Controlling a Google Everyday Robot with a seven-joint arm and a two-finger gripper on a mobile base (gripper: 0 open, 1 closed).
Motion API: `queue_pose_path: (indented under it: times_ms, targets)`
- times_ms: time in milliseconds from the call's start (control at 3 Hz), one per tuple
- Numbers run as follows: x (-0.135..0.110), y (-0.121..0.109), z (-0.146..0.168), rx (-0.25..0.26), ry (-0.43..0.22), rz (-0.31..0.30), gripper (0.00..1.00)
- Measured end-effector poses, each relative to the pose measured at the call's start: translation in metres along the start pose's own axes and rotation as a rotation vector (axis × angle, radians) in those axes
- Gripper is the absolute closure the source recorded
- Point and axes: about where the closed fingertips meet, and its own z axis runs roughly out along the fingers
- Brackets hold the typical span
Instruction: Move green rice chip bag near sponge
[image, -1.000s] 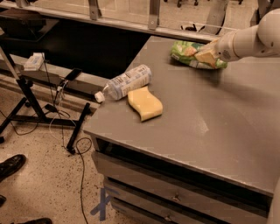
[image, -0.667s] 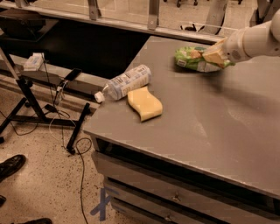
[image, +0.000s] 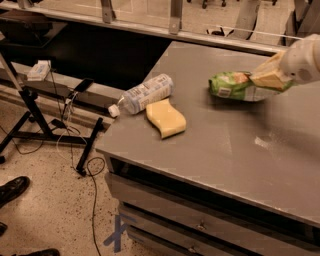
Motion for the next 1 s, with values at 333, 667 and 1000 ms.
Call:
queue_pose_path:
  times_ms: [333, 667, 1000]
  targets:
    - [0.020, 0.052, -0.036, -0.073, 0.039, 0.015, 1.00]
    - [0.032, 0.090, -0.064, -0.130, 0.055, 0.034, 1.00]
    - [0.027, 0.124, -0.075, -0.195, 0.028, 0.052, 1.00]
